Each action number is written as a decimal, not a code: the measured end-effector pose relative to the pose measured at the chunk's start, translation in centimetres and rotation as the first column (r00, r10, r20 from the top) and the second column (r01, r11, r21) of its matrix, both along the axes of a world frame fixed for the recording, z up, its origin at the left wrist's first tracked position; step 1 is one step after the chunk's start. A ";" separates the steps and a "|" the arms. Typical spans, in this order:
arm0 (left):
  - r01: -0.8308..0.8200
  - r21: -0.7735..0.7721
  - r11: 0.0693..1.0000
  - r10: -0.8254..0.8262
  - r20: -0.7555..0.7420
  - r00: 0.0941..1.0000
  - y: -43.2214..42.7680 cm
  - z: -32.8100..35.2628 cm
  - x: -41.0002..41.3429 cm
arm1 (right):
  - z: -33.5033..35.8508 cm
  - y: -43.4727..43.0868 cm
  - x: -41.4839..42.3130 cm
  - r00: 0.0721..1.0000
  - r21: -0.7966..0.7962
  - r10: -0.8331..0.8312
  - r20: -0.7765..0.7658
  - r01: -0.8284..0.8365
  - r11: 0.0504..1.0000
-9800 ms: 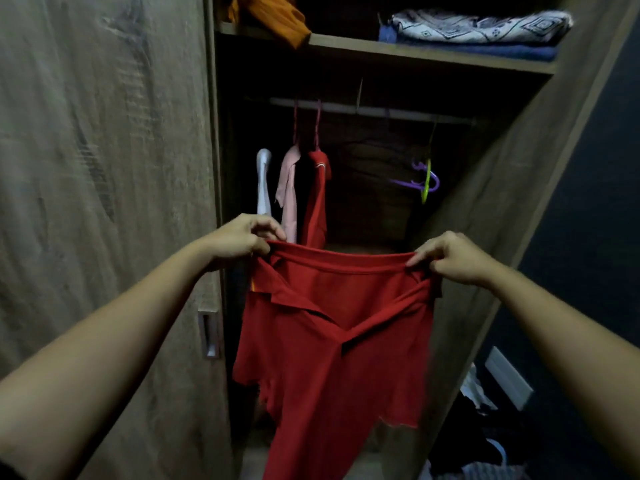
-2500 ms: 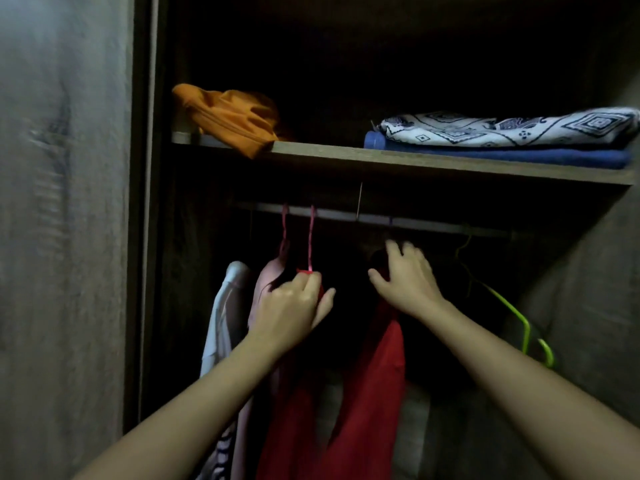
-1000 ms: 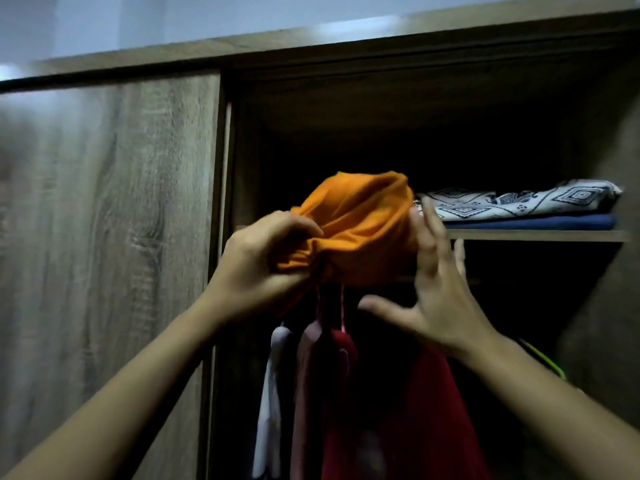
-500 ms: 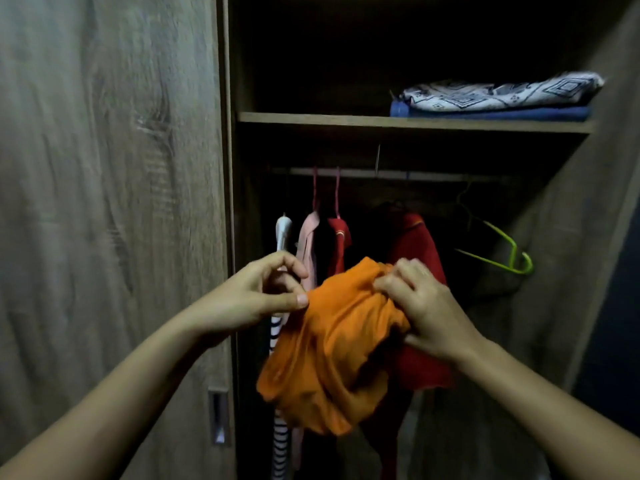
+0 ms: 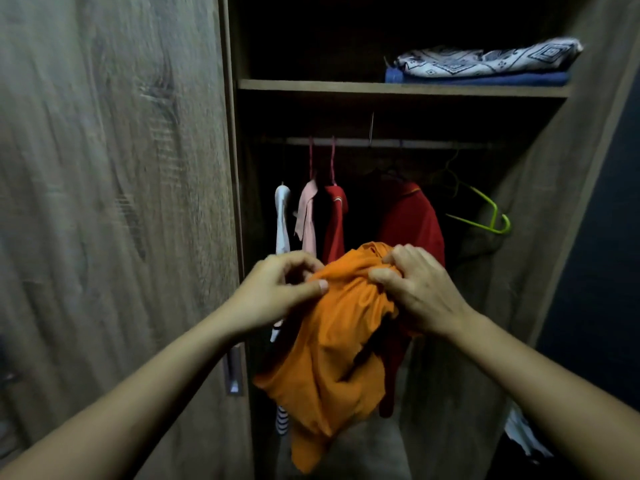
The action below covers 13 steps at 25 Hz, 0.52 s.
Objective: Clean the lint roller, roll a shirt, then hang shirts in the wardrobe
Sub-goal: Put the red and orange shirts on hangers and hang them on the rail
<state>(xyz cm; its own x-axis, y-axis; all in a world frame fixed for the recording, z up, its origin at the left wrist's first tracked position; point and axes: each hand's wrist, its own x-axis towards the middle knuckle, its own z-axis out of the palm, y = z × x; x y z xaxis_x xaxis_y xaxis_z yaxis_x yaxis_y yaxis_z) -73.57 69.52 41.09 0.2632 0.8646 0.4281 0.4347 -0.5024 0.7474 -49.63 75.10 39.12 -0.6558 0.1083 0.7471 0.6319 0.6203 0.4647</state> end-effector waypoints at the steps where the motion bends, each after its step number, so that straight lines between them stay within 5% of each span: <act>1: -0.059 0.027 0.998 0.058 0.028 0.998 -0.1 0.1 -0.2 | -0.1 0.0 -0.1 1.000 -0.020 -0.028 0.006 0.028 0.999; 5: -0.288 0.237 0.928 0.300 -0.014 0.954 -0.3 1.2 -0.1 | -0.2 0.0 -0.9 0.990 -0.319 -0.005 0.138 0.049 0.946; 8: -0.362 0.384 0.849 0.416 -0.064 0.907 -0.6 2.5 0.4 | 0.2 -0.6 -1.8 0.988 -0.664 0.105 0.116 -0.002 0.748; 13: -0.181 0.182 0.967 0.158 0.131 0.979 -0.2 5.1 -1.3 | -0.3 -0.8 -1.5 0.986 -0.608 -0.101 0.133 0.161 0.777</act>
<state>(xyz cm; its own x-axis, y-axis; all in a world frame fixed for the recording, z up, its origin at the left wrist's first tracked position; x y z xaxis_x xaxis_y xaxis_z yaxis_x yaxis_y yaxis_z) -74.86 69.37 46.19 0.0593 0.7911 0.6089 0.4427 -0.5675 0.6943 -51.14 74.27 38.79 -0.6607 0.6141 0.4317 0.7034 0.7072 0.0706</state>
